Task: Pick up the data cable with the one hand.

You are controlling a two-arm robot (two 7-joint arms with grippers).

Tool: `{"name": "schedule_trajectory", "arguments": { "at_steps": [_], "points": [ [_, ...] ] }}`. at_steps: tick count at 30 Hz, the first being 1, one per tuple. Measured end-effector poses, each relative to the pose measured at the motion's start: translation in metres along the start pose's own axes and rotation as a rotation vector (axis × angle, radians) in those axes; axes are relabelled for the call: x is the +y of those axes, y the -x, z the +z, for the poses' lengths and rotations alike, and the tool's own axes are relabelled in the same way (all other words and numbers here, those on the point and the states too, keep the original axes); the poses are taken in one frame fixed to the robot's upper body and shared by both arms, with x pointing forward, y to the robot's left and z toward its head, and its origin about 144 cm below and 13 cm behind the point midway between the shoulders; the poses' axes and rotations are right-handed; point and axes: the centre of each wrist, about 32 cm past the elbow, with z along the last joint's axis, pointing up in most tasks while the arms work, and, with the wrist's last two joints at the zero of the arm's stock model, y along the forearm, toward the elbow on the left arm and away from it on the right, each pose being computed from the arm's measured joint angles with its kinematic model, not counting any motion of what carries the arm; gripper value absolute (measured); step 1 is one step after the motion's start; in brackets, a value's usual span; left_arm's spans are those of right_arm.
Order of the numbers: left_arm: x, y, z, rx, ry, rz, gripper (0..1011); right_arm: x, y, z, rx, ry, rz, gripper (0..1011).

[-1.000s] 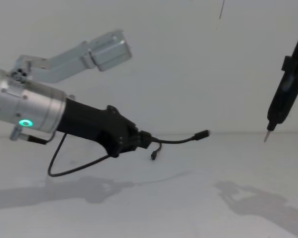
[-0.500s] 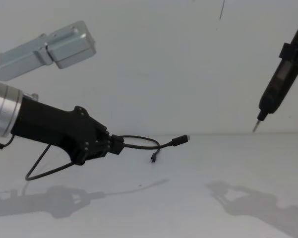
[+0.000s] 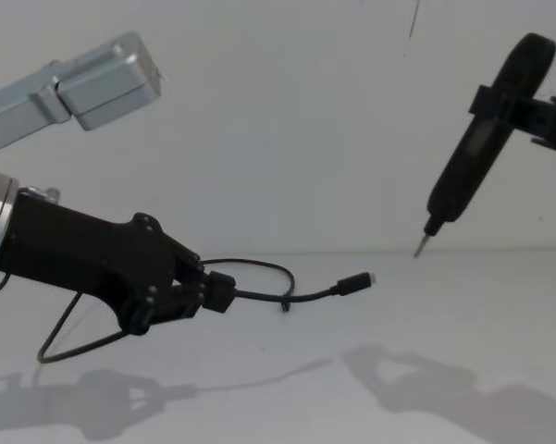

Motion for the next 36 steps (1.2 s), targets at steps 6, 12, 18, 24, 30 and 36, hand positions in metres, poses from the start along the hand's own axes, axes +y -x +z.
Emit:
{"name": "schedule_trajectory", "arguments": {
  "at_steps": [6,12,18,24,30,36],
  "points": [
    [0.000,0.006,0.001,0.010,0.014,-0.023,40,0.004,0.005,-0.005,0.013,0.012,0.035,263],
    [0.000,0.010,0.002,0.015,0.022,-0.038,40,0.005,0.008,-0.007,0.014,0.020,0.058,263],
    [0.000,0.012,0.003,0.018,0.027,-0.046,40,0.003,0.011,-0.010,0.011,0.019,0.073,263],
    [0.000,0.013,0.003,0.021,0.030,-0.052,41,0.002,0.013,-0.011,0.004,0.010,0.078,263],
    [0.000,0.014,0.003,0.022,0.032,-0.056,40,0.000,0.013,-0.012,-0.006,0.000,0.079,263],
    [0.000,0.015,0.004,0.023,0.034,-0.058,40,-0.002,0.011,-0.013,-0.015,-0.002,0.075,263]
  ]
}}
